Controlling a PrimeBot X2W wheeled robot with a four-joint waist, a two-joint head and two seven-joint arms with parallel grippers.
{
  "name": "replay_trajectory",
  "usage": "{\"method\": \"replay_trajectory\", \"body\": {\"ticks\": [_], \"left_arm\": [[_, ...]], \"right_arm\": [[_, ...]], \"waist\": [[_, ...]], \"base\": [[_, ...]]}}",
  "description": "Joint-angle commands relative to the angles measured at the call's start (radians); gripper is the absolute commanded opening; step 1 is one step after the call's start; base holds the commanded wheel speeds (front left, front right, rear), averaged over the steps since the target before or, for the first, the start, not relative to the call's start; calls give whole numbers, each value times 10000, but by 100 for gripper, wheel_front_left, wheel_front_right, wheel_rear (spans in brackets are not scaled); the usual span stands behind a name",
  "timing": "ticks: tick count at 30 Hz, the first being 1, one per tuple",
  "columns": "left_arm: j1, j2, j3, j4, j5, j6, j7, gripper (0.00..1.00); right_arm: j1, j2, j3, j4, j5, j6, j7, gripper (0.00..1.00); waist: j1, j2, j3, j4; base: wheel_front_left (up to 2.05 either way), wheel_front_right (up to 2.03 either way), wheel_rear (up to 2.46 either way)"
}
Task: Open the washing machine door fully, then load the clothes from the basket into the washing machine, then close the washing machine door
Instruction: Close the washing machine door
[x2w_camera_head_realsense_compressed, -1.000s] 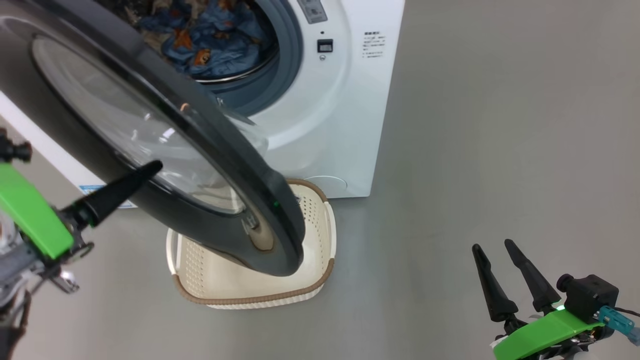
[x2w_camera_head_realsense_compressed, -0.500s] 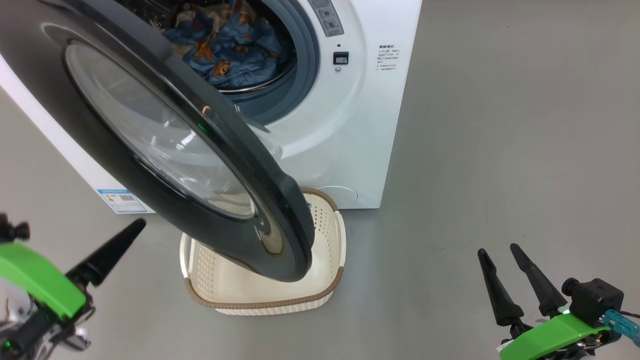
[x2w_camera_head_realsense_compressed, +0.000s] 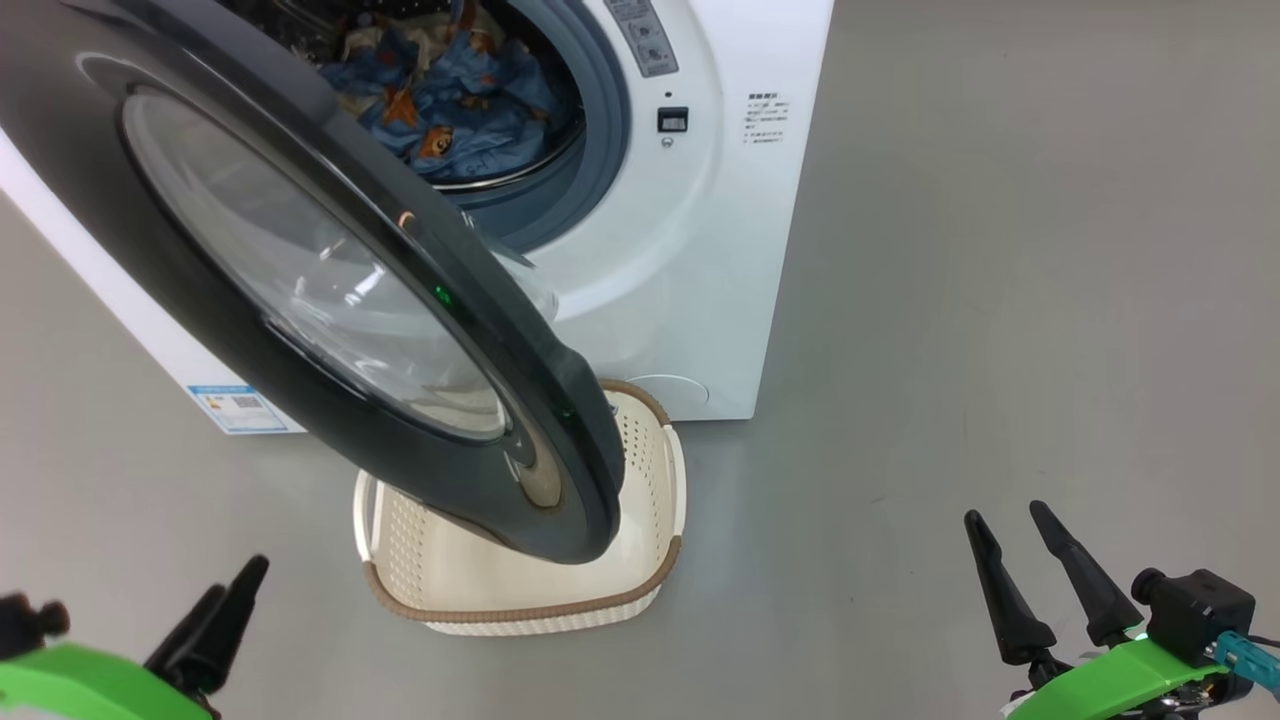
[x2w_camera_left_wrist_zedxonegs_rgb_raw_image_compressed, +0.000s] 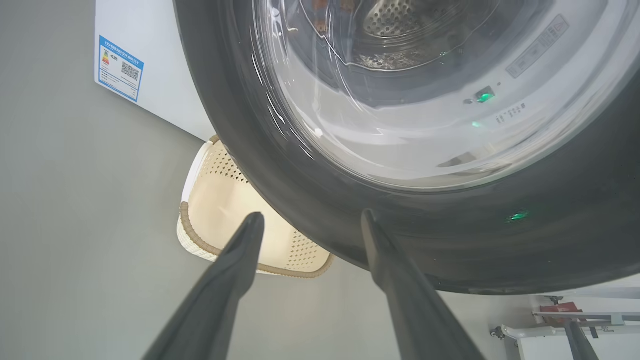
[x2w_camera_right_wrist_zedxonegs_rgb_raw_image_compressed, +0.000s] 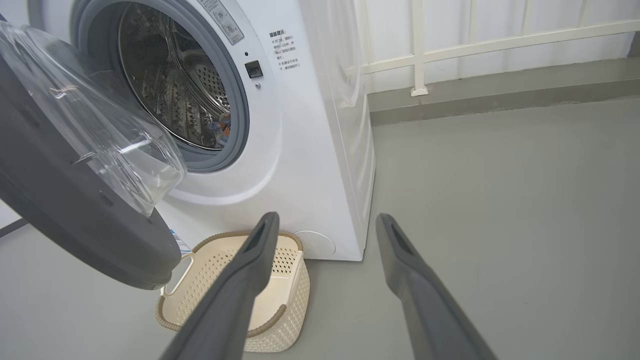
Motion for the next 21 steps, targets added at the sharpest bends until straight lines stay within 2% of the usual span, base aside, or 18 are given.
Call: {"method": "replay_trajectory", "body": {"ticks": [1, 10, 13, 21], "left_arm": [[-187, 396, 289, -23, 62, -50, -396, 100], [19, 298, -760, 857, 651, -50, -2599, 100], [-33, 129, -793, 1365, 1449, -50, -2921, 100], [299, -1083, 1162, 1561, 4609, -50, -2945, 100]], "right_arm": [[77, -184, 174, -209, -28, 17, -76, 100], [157, -194, 119, -184, -6, 17, -76, 100], [209, -208, 62, -188, 0, 17, -76, 100], [242, -169, -113, -248, -2, 17, -76, 100]], "waist": [[0, 0, -28, -34], [0, 0, -68, -176], [0, 0, -99, -205], [0, 0, -134, -294]], "base": [[0, 0, 0], [0, 0, 0], [0, 0, 0], [0, 0, 0]]}}
